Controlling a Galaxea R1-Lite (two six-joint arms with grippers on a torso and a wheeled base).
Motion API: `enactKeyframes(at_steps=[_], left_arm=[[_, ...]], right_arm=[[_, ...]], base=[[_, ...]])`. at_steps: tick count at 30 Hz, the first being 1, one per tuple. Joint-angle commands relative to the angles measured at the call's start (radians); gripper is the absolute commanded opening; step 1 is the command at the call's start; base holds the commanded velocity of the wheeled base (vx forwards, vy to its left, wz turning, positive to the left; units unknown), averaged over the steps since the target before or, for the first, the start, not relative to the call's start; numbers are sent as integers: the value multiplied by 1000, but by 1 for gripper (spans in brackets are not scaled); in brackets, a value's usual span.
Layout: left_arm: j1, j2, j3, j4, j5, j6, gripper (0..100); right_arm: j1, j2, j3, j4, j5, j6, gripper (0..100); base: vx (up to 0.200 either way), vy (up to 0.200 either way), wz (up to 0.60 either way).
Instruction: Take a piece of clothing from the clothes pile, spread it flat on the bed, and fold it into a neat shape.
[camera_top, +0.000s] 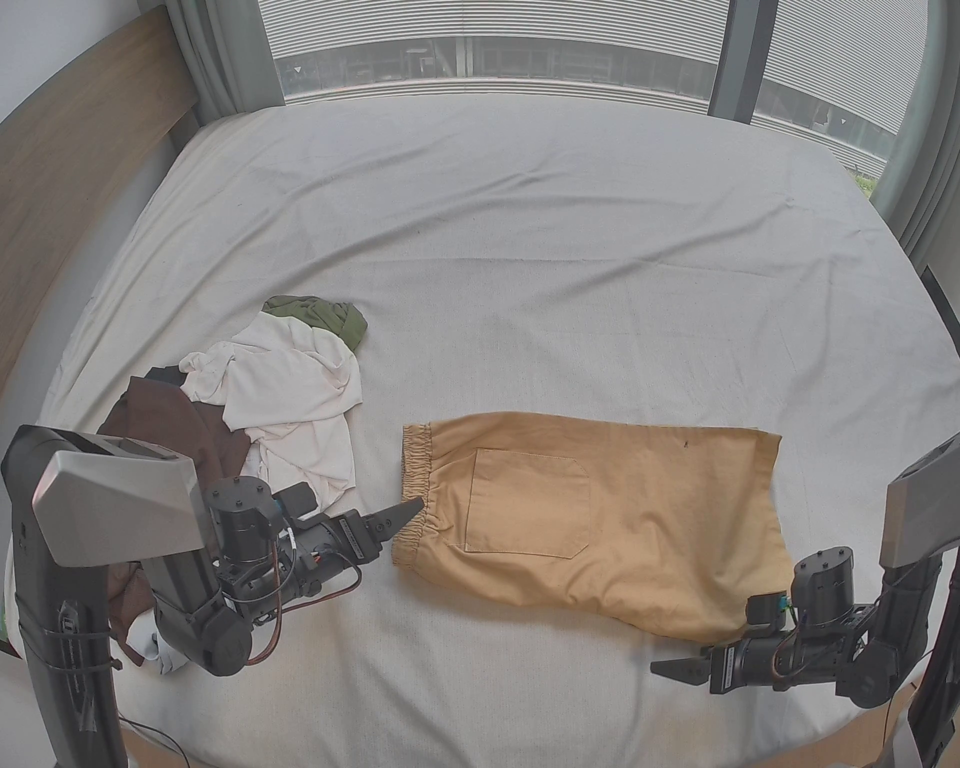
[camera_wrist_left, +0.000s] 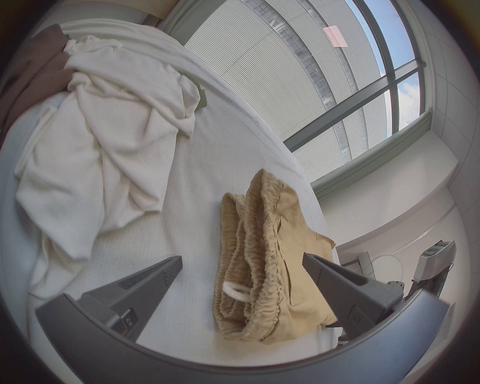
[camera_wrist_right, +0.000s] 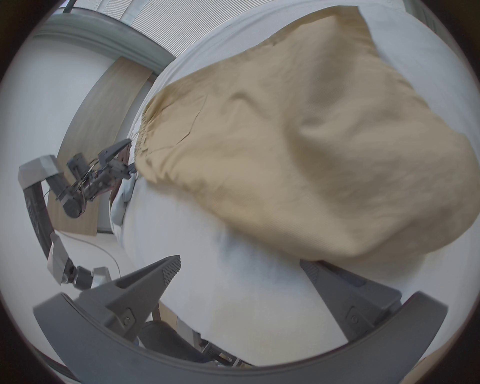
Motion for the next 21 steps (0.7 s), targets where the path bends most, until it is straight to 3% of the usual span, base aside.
enactKeyframes(at_steps=[1, 5, 12, 21], left_arm=[[-17, 34, -5, 0, 1, -20, 100], [-30, 32, -5, 2, -1, -74, 100], [-58, 59, 3, 0, -2, -85, 100], [-89, 60, -17, 0, -2, -178, 100]], right_arm=[[68, 29, 18, -8, 4, 2, 100], [119, 24, 18, -52, 43, 1, 100], [138, 21, 18, -214, 49, 16, 100], [134, -25, 2, -221, 67, 29, 100]], base=[[0, 0, 0], [0, 0, 0], [0, 0, 0], [0, 0, 0]])
